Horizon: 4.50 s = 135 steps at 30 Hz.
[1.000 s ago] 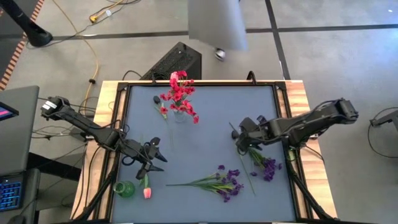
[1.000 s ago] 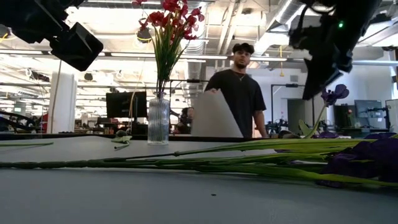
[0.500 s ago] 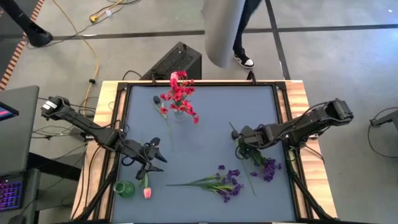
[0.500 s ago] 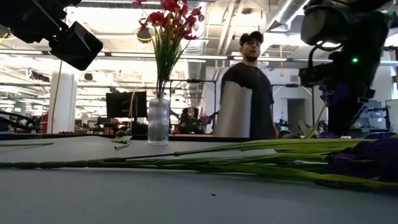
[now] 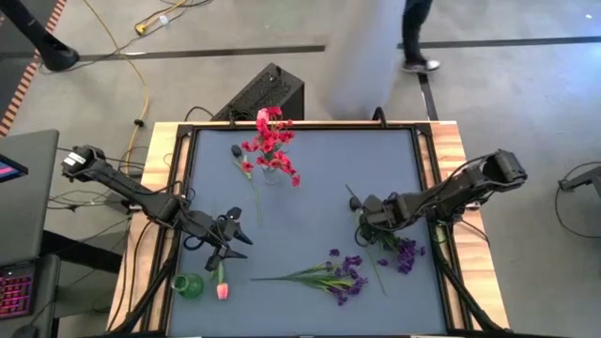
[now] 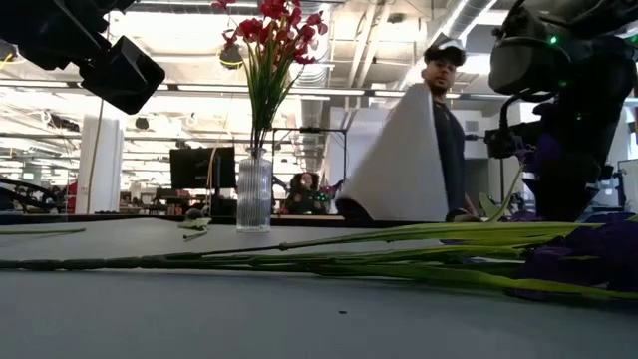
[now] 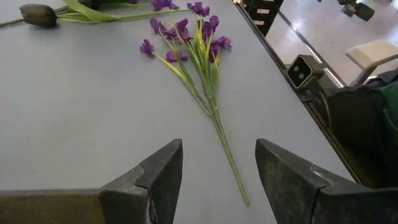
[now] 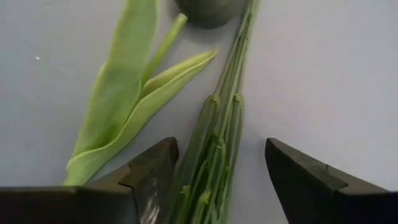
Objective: Sort flowers into vase by color
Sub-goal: Put the top violet flower into the green vase
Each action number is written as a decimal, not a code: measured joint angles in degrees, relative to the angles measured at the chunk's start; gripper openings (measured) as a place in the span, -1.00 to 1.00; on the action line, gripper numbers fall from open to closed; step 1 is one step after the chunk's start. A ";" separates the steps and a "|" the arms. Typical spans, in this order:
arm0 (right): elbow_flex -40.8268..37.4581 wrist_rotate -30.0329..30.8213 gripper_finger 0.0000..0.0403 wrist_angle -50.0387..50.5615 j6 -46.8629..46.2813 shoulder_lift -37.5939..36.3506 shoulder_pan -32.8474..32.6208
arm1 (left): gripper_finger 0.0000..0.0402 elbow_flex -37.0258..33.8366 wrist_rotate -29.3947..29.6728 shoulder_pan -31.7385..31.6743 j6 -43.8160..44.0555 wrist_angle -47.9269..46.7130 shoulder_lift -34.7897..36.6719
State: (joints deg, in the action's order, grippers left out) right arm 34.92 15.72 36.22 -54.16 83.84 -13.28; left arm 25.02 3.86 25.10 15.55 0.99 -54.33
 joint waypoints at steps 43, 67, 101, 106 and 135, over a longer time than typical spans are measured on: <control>25.77 55.02 -0.89 -28.66 98.20 -2.75 -9.46 | -0.05 0.00 -4.70 -0.02 22.23 -0.28 0.00; 33.49 47.02 -0.86 -47.95 150.05 28.13 -14.34 | -0.05 0.00 1.58 -2.49 34.34 7.21 -3.28; 41.77 45.40 -0.85 -42.08 145.73 32.61 -11.73 | -0.05 0.76 -4.10 -14.12 17.21 22.68 -18.01; 41.77 44.15 -0.87 -45.03 147.23 32.61 -11.65 | -0.05 0.76 -4.39 -14.12 17.14 22.93 -18.01; 41.79 41.12 -0.70 -51.70 152.17 32.61 -11.73 | -0.98 0.76 -9.37 -14.12 15.67 23.23 -18.01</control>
State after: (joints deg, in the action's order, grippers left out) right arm 76.71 56.84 -15.49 98.02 116.44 -25.02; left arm 25.78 -5.52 10.98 31.22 24.22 -72.33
